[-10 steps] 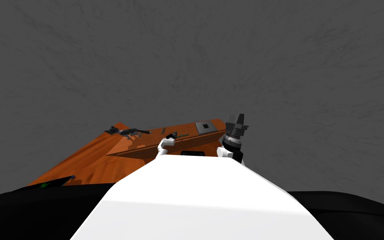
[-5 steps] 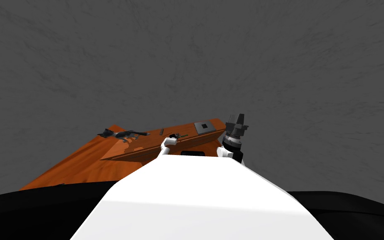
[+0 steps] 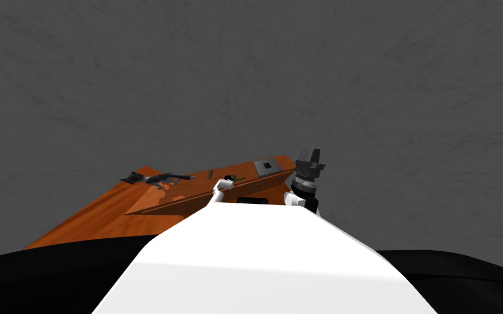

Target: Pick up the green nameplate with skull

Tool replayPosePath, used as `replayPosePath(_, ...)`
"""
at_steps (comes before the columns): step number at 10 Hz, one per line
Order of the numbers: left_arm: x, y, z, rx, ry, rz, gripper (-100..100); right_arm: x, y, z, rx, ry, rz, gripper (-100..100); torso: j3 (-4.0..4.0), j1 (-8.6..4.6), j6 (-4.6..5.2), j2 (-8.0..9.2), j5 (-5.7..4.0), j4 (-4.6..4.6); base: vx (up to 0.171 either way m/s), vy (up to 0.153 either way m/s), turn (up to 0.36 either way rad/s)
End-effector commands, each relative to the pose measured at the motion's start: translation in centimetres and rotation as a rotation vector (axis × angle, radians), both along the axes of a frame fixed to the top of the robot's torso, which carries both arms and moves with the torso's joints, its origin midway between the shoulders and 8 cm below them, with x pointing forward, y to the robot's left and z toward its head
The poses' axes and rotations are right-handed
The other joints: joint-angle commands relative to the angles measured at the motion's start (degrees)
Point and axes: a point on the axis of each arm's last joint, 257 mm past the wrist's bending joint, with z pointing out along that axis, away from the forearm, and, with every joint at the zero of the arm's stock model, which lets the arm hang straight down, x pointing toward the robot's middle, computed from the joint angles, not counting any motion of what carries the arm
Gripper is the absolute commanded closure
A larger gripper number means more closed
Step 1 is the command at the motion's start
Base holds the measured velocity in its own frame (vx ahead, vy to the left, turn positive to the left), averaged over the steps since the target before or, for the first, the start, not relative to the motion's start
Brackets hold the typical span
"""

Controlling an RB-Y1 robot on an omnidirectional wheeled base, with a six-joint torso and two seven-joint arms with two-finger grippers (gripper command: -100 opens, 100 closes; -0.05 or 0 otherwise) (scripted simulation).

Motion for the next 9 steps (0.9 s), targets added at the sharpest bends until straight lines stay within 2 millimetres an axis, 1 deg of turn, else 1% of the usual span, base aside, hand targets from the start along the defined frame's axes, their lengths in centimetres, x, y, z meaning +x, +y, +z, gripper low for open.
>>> replayPosePath(1, -0.1, 0.1, -0.6, 0.000, -0.001, 0.002, -100, 0.0, 0.0, 0.0, 0.000, 0.000, 0.000, 0, 0.00, 0.00, 0.00, 0.00, 0.00, 0.00, 0.020, 0.004, -0.018)
replayPosePath(4, -0.3, 0.2, -1.7, 0.000, -0.002, 0.005, -100, 0.0, 0.0, 0.0, 0.000, 0.000, 0.000, 0, -0.05, 0.00, 0.00, -0.09, 0.00, -0.02, 0.040, 0.002, -0.013)
replayPosePath(5, -0.3, 0.2, -1.5, 0.000, -0.001, 0.005, -100, 0.0, 0.0, 0.0, 0.000, 0.000, 0.000, 0, -0.06, 0.00, 0.00, -0.10, 0.00, -0.02, 0.019, 0.001, -0.002)
replayPosePath(6, -0.2, 0.2, -1.5, 0.000, -0.003, 0.005, 100, 0.0, 0.0, 0.0, 0.000, 0.000, 0.000, 0, -0.02, -0.01, 0.00, -0.03, 0.00, -0.01, 0.000, 0.000, 0.000)
replayPosePath(9, -0.1, 0.2, -1.4, 0.002, -0.006, 0.001, 100, 0.0, 0.0, 0.0, 0.000, 0.000, 0.000, 0, -0.02, -0.01, -0.05, 0.00, 0.02, -0.04, 0.000, 0.000, 0.000)
